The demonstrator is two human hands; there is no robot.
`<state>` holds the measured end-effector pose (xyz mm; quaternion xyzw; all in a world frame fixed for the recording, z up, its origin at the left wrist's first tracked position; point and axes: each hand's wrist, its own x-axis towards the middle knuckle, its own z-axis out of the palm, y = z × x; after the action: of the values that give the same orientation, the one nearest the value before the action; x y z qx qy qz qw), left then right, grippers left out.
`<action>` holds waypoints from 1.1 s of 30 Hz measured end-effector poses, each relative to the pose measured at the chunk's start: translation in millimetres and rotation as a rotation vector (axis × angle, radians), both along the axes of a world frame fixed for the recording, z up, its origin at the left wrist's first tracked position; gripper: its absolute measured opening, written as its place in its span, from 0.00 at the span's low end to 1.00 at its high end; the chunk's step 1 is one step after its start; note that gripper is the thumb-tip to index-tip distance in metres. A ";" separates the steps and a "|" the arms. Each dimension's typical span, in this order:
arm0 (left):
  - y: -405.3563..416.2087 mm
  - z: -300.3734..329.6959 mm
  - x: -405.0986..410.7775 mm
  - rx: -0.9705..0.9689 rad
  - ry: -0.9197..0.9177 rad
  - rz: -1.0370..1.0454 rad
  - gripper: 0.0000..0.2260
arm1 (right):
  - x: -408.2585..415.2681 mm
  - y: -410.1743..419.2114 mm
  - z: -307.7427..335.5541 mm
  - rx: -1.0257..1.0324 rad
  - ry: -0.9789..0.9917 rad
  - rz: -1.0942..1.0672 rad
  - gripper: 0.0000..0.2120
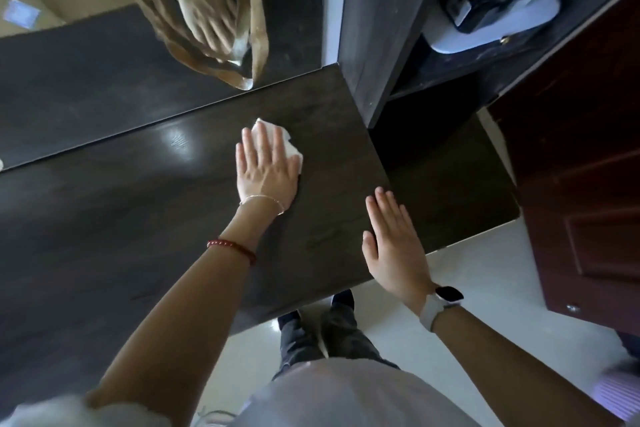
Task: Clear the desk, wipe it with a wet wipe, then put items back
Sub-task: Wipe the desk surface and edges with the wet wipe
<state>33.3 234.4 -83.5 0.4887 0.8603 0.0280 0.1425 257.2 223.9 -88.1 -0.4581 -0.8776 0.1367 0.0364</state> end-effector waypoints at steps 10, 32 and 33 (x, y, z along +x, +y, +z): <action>125.8 3.8 10.4 0.142 0.089 -0.268 0.22 | 5.1 7.4 -6.6 -0.012 0.166 -0.015 0.23; -72.9 -5.2 103.1 0.252 -0.141 -0.645 0.21 | 32.1 -30.1 5.9 -0.169 0.480 -0.402 0.19; -95.1 -4.4 100.4 0.223 -0.111 -0.631 0.21 | 28.6 -38.0 7.2 -0.157 0.398 -0.369 0.19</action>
<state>133.7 139.3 -87.9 0.7413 0.6491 0.1030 0.1364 285.8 185.9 -80.9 -0.5757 -0.7416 0.2828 0.1967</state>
